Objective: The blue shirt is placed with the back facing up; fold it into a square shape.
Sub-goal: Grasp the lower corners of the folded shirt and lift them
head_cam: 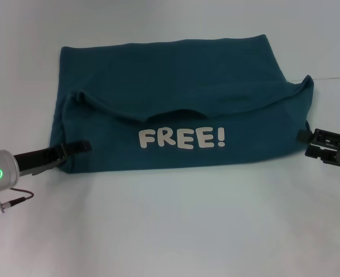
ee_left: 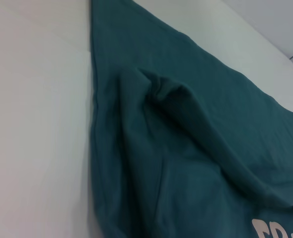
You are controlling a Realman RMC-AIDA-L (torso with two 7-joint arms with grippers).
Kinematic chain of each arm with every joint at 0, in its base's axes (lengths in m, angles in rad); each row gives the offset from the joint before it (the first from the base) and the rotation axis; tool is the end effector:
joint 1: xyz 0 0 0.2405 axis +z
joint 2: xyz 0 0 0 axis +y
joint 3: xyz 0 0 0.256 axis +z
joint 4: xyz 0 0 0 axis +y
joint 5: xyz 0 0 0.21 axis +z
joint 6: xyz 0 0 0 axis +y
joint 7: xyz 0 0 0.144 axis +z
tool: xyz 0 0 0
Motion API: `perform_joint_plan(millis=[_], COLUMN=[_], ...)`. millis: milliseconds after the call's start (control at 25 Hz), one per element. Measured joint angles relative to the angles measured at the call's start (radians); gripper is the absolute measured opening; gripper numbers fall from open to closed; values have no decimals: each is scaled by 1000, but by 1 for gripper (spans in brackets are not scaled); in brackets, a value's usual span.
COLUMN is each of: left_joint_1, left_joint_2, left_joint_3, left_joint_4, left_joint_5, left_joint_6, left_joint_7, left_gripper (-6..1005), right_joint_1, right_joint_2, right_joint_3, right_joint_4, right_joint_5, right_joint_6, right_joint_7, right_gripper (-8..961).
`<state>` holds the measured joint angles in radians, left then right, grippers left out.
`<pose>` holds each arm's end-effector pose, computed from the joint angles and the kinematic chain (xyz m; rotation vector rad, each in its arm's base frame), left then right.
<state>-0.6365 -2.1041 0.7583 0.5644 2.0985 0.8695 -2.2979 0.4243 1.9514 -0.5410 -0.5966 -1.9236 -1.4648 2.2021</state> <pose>-0.2944 0.4019 -0.0191 -1.8874 -1.6718 -0.5648 0.3336 0.3255 0.0697 -1.9804 1.7873 0.9605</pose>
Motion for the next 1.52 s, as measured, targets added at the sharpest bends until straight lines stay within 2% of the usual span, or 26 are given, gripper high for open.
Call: perform_joint_plan(millis=[400, 1000, 1200, 1440, 1520], left_joint_1=[14, 7, 11, 10, 9], left_joint_2=[6, -2, -4, -6, -6], left_joint_3=[-15, 14, 25, 29, 29], left_joint_4=[5, 2, 23, 25, 25], left_joint_5=[-1, 24, 27, 51, 54], left_joint_6=[-9, -44, -46, -52, -55], left_joint_7=[-15, -23, -25, -27, -28], left_gripper=[786, 785, 680, 434, 390], right_joint_1=[-3, -4, -4, -4, -4], right_joint_2=[0, -1, -2, -3, -3], right_joint_3=[14, 25, 38, 45, 45], right_joint_4=[3, 16, 16, 16, 16], right_joint_5=[0, -3, -1, -1, -1], right_joint_6=[-5, 2, 2, 2, 1], right_joint_7=[-7, -12, -12, -12, -12], right_gripper=[817, 817, 817, 817, 817])
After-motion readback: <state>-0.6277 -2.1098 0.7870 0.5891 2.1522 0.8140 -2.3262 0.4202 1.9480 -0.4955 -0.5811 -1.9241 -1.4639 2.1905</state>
